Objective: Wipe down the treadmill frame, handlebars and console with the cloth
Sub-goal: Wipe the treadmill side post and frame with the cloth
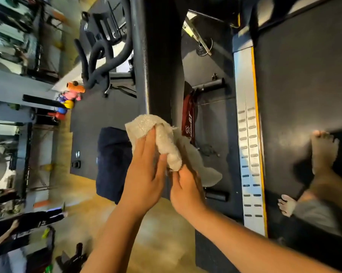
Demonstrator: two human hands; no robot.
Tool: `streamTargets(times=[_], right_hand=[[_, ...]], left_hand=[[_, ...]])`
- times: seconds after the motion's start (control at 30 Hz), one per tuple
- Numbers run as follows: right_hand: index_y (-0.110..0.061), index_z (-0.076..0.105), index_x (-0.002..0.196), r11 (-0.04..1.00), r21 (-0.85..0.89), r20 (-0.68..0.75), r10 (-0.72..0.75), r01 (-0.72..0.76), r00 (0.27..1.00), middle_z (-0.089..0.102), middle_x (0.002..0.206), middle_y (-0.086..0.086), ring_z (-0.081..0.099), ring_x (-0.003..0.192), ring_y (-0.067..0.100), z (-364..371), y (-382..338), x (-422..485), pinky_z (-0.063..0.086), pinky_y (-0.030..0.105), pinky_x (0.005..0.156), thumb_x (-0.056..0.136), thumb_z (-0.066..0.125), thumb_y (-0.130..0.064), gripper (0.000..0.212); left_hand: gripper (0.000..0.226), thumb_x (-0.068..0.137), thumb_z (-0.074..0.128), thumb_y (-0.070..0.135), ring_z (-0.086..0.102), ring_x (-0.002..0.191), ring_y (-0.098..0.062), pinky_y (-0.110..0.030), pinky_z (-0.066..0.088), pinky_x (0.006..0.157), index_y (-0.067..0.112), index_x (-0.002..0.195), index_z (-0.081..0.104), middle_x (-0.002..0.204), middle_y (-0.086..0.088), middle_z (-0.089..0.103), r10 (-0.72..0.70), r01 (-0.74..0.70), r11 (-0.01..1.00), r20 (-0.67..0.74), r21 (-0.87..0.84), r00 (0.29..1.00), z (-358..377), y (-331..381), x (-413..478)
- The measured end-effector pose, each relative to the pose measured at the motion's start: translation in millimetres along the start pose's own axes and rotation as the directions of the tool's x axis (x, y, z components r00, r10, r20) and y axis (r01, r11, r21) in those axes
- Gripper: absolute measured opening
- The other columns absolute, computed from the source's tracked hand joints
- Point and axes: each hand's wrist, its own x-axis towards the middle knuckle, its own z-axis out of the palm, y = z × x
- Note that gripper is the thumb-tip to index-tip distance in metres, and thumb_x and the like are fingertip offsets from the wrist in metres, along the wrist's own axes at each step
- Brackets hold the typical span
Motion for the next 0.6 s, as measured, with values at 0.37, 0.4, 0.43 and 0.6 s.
streamTargets(times=[0.37, 0.4, 0.43, 0.6], right_hand=[[-0.012, 0.064, 0.107, 0.998, -0.049, 0.024, -0.046, 0.048, 0.999, 0.058, 0.100, -0.004, 0.053, 0.100, 0.007, -7, -6, -7, 0.040, 0.011, 0.086, 0.101, 0.043, -0.018, 0.023], [-0.013, 0.066, 0.097, 0.995, -0.052, 0.013, -0.082, 0.082, 0.997, 0.058, 0.093, -0.005, 0.053, 0.098, 0.010, -6, -18, 5, 0.044, 0.020, 0.088, 0.101, 0.044, -0.019, 0.024], [-0.012, 0.067, 0.090, 0.993, -0.065, -0.005, -0.095, 0.095, 0.995, 0.062, 0.090, -0.001, 0.055, 0.097, 0.016, -5, -27, 20, 0.044, 0.031, 0.090, 0.101, 0.044, -0.020, 0.027], [-0.012, 0.066, 0.113, 0.996, -0.075, -0.033, -0.053, 0.051, 0.998, 0.066, 0.112, 0.009, 0.058, 0.106, 0.024, -15, -9, 38, 0.045, 0.033, 0.090, 0.102, 0.042, -0.025, 0.030]], left_hand=[[0.053, 0.104, 0.041, 0.032, 0.048, 0.129, -0.001, -0.010, 0.039, 0.101, 0.026, 0.155, 0.026, 0.149, 0.008, 0.045, -0.073, 0.073, 0.997, 0.001, -0.015, 0.997, -8, -5, 2], [0.053, 0.105, 0.041, 0.033, 0.051, 0.125, -0.002, -0.004, 0.037, 0.095, 0.027, 0.155, 0.025, 0.147, 0.008, 0.046, -0.074, 0.074, 0.997, -0.011, -0.011, 0.997, -9, -5, 13], [0.053, 0.105, 0.041, 0.034, 0.051, 0.122, -0.003, 0.002, 0.033, 0.089, 0.028, 0.155, 0.024, 0.147, 0.008, 0.047, -0.069, 0.069, 0.998, -0.030, 0.013, 0.997, -11, -5, 24], [0.057, 0.102, 0.046, 0.019, 0.045, 0.125, -0.008, 0.003, 0.029, 0.090, 0.019, 0.155, 0.027, 0.153, 0.000, 0.039, -0.018, 0.022, 0.997, -0.056, 0.068, 0.998, -9, -5, 35]])
